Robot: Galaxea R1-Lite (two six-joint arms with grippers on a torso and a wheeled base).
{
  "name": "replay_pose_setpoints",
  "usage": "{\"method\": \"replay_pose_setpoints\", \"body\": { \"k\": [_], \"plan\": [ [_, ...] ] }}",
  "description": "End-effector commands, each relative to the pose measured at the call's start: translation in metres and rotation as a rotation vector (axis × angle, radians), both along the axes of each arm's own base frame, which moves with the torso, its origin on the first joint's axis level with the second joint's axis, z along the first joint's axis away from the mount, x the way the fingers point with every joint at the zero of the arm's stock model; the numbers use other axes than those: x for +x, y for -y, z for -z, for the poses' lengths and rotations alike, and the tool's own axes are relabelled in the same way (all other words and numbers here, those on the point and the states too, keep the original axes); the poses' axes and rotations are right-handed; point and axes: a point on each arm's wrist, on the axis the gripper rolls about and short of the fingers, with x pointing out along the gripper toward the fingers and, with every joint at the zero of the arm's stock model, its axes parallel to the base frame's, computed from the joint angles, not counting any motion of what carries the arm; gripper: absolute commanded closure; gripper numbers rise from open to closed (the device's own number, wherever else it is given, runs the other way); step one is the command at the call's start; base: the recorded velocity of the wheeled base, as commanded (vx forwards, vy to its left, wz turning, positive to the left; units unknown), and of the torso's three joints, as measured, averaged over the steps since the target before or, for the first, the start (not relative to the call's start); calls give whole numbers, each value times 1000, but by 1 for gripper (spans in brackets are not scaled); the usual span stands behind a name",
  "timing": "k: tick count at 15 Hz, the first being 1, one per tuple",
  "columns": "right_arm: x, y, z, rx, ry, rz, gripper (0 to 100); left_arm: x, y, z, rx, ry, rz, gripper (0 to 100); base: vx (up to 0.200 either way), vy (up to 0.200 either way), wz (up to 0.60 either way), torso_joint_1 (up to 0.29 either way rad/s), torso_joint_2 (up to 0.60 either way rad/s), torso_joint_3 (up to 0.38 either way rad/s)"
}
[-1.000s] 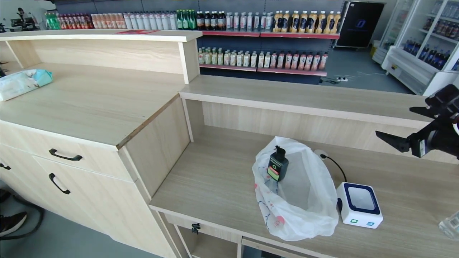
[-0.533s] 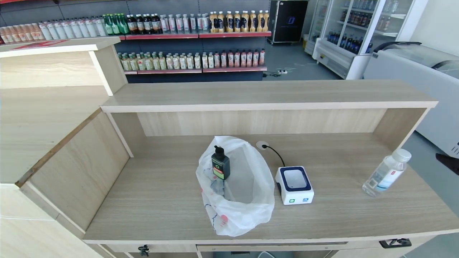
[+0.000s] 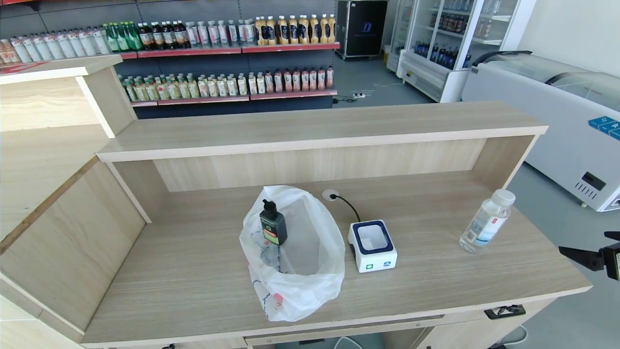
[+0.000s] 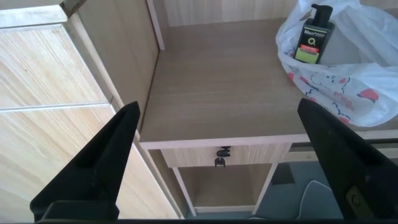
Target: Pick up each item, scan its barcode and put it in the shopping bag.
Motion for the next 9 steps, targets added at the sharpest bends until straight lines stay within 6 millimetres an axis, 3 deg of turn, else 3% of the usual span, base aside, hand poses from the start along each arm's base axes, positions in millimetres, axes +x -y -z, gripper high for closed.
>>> {"method": "replay_pose_setpoints", "body": {
  "k": [1,5,9],
  "plan": [
    [3,18,27,42,-63,-9,0,0,0,0,0,0,-3,0,0,0,0,0,0,0],
    [-1,32,31,82,-43,-15,0,0,0,0,0,0,-3,0,0,0,0,0,0,0],
    [16,53,38,73,36,-42,0,0,0,0,0,0,-1,0,0,0,0,0,0,0]
  ]
}}
